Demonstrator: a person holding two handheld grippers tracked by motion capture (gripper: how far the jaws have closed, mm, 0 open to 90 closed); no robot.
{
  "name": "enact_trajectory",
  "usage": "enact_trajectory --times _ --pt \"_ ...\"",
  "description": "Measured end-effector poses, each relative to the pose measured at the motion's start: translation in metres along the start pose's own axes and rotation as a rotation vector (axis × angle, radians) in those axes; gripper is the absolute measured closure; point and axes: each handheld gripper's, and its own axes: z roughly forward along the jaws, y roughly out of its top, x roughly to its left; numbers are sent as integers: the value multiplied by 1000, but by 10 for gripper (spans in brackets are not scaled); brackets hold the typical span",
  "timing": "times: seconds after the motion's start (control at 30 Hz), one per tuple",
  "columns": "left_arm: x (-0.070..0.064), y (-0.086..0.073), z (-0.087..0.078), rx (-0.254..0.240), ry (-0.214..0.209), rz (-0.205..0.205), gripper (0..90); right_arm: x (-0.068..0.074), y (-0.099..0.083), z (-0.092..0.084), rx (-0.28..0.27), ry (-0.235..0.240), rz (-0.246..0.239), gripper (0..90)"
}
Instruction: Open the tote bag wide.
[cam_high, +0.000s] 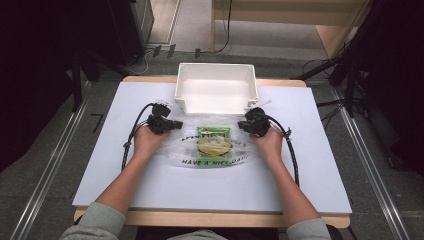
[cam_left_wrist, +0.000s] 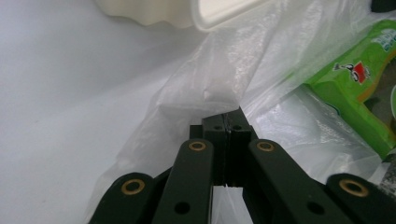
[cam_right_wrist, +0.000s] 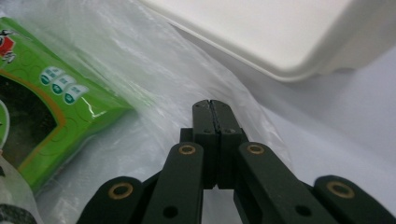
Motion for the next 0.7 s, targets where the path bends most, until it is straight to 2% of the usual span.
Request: enact_trajectory --times 0.1,0.27,0.37,0.6,0.7 --pt "2 -2 -2 -5 15 -11 900 -4 -4 -3 -6 -13 22 900" --pt "5 -3 -5 -5 27 -15 900 -6 -8 -8 -3 -76 -8 900" --pt "7 -4 -6 -7 26 -25 900 -8 -11 -9 -11 -64 23 900" --pt "13 -5 -7 -17 16 -57 900 -8 -11 -11 -3 -89 20 900" --pt "15 -4 -7 -19 4 -97 900 -7 -9 -11 11 -96 37 900"
